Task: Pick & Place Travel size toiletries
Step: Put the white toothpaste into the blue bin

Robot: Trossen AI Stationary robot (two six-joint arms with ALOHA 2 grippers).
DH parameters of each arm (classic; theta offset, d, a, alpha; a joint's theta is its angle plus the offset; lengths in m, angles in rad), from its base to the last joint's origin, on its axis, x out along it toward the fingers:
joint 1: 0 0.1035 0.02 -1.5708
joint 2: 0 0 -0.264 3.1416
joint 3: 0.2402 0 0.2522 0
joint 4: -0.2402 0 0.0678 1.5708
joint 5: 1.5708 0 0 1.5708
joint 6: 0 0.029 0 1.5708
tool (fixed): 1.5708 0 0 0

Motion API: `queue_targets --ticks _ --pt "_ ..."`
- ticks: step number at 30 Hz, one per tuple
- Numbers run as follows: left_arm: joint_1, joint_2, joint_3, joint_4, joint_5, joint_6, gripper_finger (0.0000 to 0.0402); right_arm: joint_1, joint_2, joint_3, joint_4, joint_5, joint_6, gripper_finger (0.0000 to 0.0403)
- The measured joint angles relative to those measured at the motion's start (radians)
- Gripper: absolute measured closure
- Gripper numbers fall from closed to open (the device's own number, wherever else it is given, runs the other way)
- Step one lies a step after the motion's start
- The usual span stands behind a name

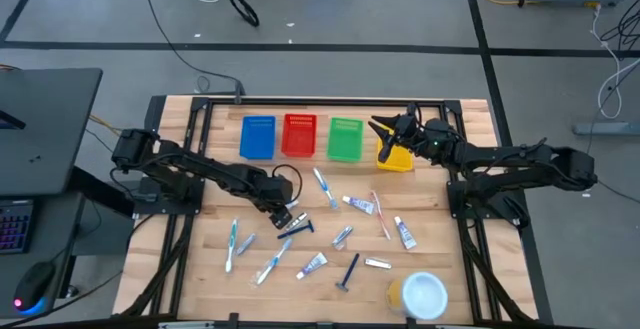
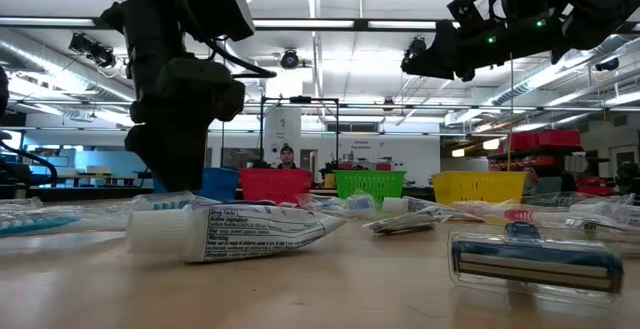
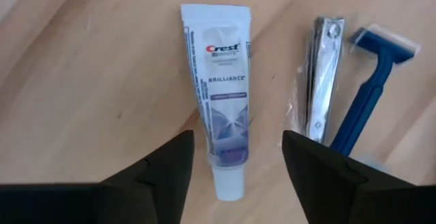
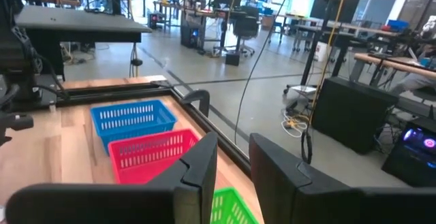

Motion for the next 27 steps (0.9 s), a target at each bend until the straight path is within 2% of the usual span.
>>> queue_targets --ticks 6,22,27 --pt "0.000 0.000 0.000 0.001 -0.002 0.098 0.0146 0.000 0.000 0.000 -0.002 0.000 -0.003 0.0306" --pt "-0.019 0.000 0.000 0.002 -0.033 0.263 0.0150 0.000 0.000 0.000 0.001 0.001 -0.003 0.0306" --pt "-0.042 0.000 0.000 0.002 -0.097 0.311 0.0150 0.000 0.000 0.000 0.001 0.001 -0.003 0.0306"
